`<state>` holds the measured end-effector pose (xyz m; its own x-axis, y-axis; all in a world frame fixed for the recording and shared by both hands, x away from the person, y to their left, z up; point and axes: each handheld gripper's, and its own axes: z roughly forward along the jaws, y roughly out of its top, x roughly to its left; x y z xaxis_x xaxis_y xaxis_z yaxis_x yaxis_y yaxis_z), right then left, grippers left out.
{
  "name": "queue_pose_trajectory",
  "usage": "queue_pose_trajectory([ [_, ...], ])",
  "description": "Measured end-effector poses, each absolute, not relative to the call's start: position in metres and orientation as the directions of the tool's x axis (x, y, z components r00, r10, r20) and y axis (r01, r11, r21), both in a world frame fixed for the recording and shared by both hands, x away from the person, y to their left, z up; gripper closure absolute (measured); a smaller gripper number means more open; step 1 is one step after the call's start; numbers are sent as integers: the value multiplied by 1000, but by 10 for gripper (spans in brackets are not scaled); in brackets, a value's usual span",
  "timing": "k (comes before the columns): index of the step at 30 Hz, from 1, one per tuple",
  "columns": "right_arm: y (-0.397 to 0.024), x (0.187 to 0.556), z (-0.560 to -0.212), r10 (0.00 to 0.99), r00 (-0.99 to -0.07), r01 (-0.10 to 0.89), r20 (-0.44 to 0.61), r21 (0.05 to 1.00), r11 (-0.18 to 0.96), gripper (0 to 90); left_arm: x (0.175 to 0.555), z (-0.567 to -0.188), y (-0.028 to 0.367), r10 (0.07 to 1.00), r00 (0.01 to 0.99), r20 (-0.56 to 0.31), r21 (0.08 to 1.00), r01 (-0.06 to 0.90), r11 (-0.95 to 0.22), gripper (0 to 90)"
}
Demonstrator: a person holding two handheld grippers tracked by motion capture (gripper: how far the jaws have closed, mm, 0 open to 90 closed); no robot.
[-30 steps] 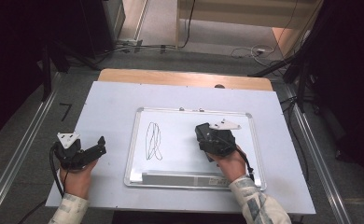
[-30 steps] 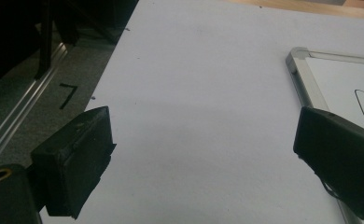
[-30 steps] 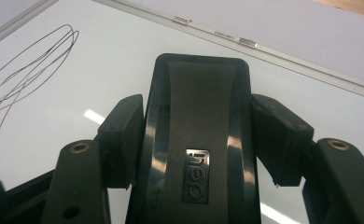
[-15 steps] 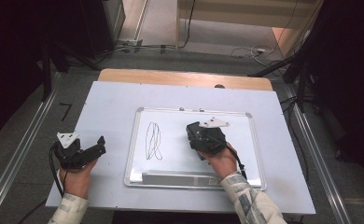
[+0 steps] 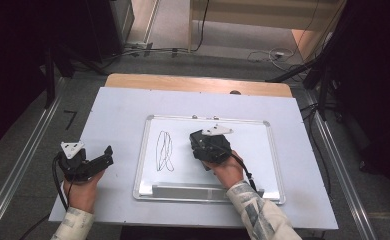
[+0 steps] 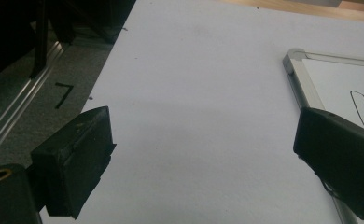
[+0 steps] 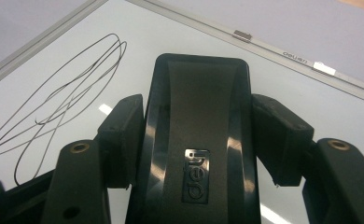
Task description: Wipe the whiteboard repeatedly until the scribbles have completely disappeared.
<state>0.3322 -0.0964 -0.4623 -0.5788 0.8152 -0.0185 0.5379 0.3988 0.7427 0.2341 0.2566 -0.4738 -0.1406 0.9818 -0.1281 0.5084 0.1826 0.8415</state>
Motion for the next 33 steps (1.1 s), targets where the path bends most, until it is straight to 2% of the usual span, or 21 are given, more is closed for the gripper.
queue_pose_trajectory([
  [19, -66, 336, -471, 783, -622, 528, -13, 731, 432, 364, 235, -474, 258, 981, -136, -135, 840, 509, 186, 51],
  [33, -53, 336, -485, 765, -643, 546, -32, 681, 487, 366, 235, -474, 258, 981, -136, -137, 839, 511, 188, 51],
])
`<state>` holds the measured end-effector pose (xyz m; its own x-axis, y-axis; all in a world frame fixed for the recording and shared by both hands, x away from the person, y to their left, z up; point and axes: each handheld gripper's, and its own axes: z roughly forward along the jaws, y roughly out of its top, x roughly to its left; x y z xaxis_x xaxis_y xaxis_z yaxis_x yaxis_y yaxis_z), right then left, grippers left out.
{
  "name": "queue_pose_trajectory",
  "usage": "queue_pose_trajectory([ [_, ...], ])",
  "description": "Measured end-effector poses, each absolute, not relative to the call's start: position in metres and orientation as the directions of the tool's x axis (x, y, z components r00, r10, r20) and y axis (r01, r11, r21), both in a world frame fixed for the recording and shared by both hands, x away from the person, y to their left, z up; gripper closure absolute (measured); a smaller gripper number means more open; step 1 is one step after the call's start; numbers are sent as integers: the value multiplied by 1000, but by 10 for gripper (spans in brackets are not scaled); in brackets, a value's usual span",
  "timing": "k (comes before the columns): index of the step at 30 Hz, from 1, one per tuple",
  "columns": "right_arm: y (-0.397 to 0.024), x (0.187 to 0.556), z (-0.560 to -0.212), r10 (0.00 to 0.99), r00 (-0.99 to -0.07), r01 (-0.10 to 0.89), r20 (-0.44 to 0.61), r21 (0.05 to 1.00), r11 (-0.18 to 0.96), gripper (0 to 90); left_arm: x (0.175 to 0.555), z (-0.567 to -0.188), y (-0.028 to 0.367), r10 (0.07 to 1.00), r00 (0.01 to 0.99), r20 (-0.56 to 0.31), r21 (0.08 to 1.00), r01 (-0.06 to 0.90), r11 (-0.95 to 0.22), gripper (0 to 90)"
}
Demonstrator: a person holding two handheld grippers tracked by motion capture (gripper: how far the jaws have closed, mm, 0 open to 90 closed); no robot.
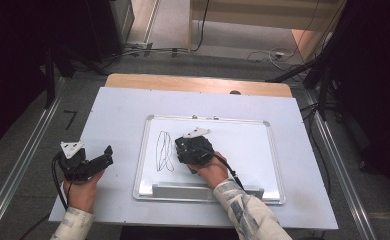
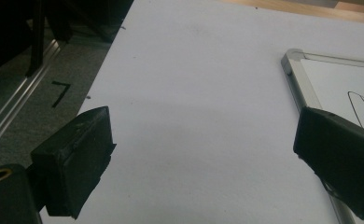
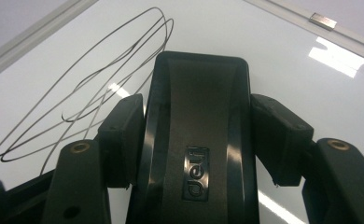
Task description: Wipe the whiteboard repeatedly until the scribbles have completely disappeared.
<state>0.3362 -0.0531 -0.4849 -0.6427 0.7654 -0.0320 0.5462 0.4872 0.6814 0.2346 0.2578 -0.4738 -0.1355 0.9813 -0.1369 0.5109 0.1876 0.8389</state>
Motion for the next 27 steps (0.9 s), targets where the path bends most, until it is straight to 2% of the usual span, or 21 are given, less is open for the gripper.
queue_pose_trajectory([
  [27, -53, 338, -487, 754, -656, 542, -31, 676, 499, 363, 235, -474, 258, 981, -137, -138, 837, 513, 190, 51],
])
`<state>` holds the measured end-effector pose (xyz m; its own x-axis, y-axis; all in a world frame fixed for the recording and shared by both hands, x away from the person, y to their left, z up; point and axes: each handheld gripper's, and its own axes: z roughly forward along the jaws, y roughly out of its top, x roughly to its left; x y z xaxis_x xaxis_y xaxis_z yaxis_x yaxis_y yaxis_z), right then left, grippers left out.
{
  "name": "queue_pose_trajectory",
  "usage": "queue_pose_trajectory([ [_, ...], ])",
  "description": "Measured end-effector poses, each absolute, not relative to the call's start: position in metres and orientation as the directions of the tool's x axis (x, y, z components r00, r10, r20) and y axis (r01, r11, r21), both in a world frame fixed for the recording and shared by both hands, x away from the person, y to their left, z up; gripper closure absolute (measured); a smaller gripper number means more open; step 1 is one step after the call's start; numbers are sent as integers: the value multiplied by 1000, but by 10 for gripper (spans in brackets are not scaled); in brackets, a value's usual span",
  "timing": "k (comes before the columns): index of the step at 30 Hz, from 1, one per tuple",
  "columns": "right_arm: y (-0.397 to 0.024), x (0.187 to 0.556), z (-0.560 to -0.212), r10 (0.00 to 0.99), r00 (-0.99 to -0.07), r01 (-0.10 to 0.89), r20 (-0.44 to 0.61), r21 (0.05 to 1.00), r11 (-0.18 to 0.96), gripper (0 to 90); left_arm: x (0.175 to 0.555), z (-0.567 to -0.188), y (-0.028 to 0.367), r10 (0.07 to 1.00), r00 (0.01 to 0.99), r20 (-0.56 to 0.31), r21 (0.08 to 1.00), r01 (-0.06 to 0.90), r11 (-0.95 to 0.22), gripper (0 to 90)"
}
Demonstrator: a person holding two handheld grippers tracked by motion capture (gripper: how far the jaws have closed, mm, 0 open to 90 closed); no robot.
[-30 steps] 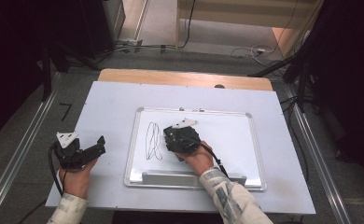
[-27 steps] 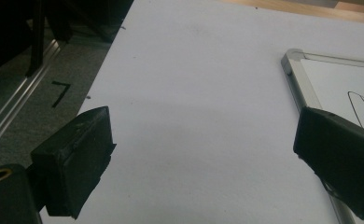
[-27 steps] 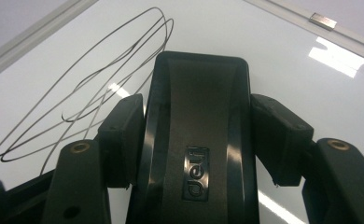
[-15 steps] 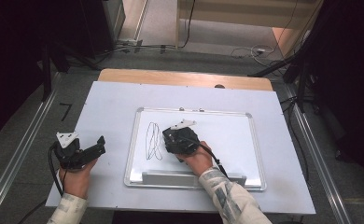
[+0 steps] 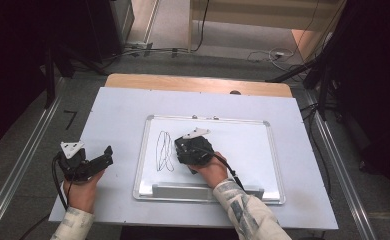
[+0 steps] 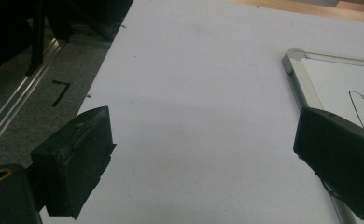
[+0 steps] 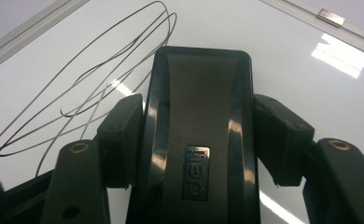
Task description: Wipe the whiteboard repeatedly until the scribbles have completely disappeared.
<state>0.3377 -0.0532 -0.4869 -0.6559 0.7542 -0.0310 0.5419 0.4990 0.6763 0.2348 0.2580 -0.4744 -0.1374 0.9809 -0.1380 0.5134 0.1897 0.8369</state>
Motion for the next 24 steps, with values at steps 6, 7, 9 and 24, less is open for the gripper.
queue_pose_trajectory([
  [6, -52, 337, -487, 746, -665, 527, -40, 682, 507, 365, 235, -474, 257, 981, -134, -139, 838, 512, 188, 50],
  [7, -51, 337, -488, 742, -669, 523, -40, 683, 509, 365, 235, -474, 257, 981, -135, -139, 838, 512, 189, 51],
  [9, -51, 337, -488, 739, -673, 521, -37, 686, 509, 367, 235, -474, 257, 981, -134, -140, 838, 513, 189, 51],
  [24, -34, 334, -488, 721, -693, 517, -13, 688, 509, 369, 236, -474, 257, 981, -134, -140, 837, 512, 190, 51],
])
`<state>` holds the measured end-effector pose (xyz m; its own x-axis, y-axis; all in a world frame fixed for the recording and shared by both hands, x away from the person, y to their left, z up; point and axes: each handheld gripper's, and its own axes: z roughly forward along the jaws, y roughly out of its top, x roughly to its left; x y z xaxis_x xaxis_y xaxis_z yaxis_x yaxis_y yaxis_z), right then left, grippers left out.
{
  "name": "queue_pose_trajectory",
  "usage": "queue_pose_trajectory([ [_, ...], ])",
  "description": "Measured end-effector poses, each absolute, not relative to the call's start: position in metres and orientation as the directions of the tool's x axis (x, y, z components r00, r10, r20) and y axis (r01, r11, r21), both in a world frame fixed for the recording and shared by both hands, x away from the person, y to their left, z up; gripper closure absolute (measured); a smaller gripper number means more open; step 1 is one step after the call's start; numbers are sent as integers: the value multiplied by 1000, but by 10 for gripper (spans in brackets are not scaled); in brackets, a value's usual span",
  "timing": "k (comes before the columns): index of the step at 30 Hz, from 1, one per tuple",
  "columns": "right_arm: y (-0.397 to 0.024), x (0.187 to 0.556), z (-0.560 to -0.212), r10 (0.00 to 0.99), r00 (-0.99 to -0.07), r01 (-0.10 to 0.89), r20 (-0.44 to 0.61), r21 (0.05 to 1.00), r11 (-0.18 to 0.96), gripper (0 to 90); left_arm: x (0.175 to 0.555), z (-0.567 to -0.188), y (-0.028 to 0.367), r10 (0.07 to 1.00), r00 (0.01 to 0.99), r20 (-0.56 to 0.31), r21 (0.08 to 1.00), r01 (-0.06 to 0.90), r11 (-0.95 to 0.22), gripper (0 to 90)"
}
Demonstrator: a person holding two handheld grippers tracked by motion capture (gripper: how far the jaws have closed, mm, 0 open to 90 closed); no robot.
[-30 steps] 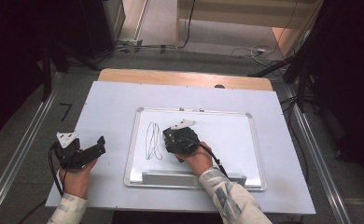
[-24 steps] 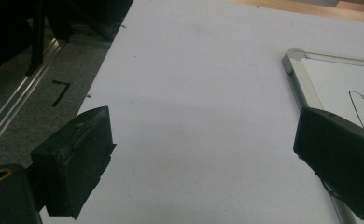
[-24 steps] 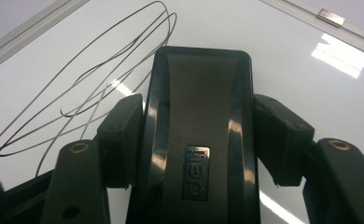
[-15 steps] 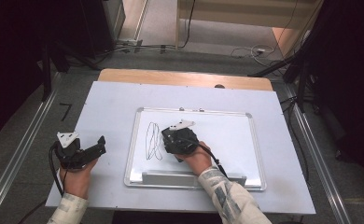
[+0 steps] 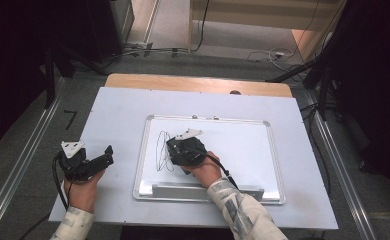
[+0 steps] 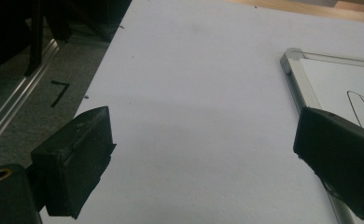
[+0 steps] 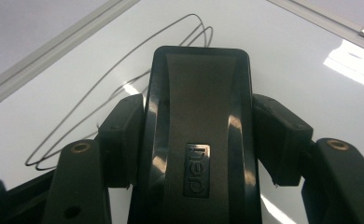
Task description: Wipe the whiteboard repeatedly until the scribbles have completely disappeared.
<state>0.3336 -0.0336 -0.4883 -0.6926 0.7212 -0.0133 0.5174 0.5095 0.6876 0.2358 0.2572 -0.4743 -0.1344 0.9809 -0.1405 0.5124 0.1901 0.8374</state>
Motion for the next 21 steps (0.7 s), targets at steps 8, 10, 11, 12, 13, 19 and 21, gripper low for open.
queue_pose_trajectory([
  [8, -18, 328, -489, 698, -716, 501, -14, 686, 528, 369, 236, -474, 258, 981, -132, -142, 838, 511, 190, 51],
  [10, -16, 327, -489, 692, -722, 494, -17, 687, 533, 369, 236, -474, 257, 981, -132, -142, 838, 511, 190, 51],
  [11, -15, 326, -489, 693, -721, 496, -17, 685, 533, 369, 236, -474, 257, 981, -132, -142, 838, 511, 190, 51],
  [12, -12, 326, -489, 688, -726, 490, -19, 687, 537, 368, 236, -474, 257, 981, -132, -141, 838, 511, 189, 51],
  [13, -12, 326, -489, 688, -726, 490, -19, 687, 537, 368, 236, -474, 257, 981, -132, -141, 838, 511, 190, 51],
  [19, -6, 323, -489, 679, -734, 483, -19, 688, 542, 367, 236, -474, 257, 981, -133, -140, 838, 512, 189, 51],
  [21, -3, 322, -489, 677, -736, 482, -20, 686, 544, 367, 236, -474, 257, 981, -132, -141, 838, 511, 190, 51],
])
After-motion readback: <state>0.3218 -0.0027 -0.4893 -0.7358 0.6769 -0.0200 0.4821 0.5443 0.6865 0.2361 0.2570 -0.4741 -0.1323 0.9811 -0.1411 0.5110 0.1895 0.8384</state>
